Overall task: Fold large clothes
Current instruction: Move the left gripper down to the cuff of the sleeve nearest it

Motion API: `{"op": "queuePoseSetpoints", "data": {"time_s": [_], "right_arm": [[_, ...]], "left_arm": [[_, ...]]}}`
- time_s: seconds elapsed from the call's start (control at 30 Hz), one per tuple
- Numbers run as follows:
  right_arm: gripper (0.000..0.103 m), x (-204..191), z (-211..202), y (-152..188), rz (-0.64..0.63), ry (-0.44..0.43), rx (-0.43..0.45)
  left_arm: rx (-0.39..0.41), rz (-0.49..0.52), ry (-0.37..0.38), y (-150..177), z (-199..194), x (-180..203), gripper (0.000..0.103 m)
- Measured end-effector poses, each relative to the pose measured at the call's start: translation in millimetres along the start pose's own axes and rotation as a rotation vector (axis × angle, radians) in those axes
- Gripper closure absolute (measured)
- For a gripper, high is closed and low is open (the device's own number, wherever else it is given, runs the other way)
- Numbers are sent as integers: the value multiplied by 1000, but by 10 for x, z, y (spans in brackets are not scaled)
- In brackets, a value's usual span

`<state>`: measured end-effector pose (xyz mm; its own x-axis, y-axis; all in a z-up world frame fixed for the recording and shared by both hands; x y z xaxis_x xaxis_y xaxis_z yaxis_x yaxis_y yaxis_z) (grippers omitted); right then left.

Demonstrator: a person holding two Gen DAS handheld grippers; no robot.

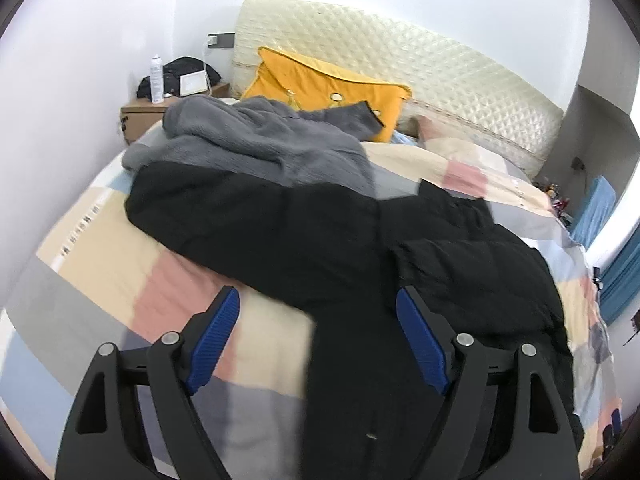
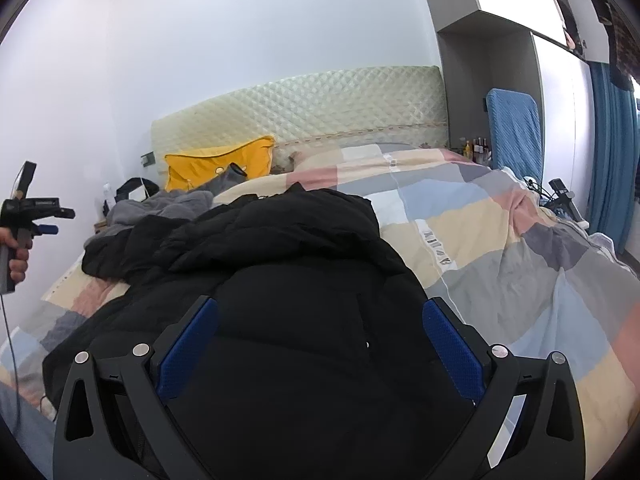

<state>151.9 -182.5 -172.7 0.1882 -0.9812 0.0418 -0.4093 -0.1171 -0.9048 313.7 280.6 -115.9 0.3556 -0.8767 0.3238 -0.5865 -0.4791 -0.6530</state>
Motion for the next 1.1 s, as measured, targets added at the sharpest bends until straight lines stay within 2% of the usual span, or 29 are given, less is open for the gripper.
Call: {"op": "queuePoseSetpoints", "data": {"time_s": [0.17,0.33,0.43,0.5,0.63,0.8,0.87,1.0,1.1], "right_arm": [[0,-36,68,12,-12,25,-12],[0,-160,182,76,-43,13,-92],[0,-225,177,47,-37,1,-96],[0,-277,174,9,-39,14,-89],[0,-383,266,-35,-52,34,-104],[0,-542,503,-112,-53,36,-148],[0,-628,596,-143,-60,37,-163],[0,-761,714,-169,-86,46,-177],[0,-805,807,-153,-60,41,-200]], "left_arm": [[-39,-67,-16,-250,193,-512,17],[-124,-304,35,-368,556,-1238,9],[-158,-437,59,-391,784,-1634,0],[-146,-508,65,-429,943,-1938,0],[-158,-574,77,-509,1269,-2300,0],[-120,-664,127,-664,1727,-2712,0],[-112,-684,123,-718,1893,-2835,1],[-85,-729,164,-863,2270,-3015,1],[-61,-735,170,-933,2458,-3074,2]]}}
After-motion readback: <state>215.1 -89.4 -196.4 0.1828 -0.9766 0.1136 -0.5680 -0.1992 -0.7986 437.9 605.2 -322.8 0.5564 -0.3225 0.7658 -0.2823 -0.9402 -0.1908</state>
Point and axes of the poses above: each gripper's, at about its wrist camera, not at the fingertips, and z roughly the way its jaws point, x to its right, y to its underside, the point moved 6 cm from there along z, roughly the way its jaws point, and after that the axes turned 13 degrees about -z, right-handed, at the moved point
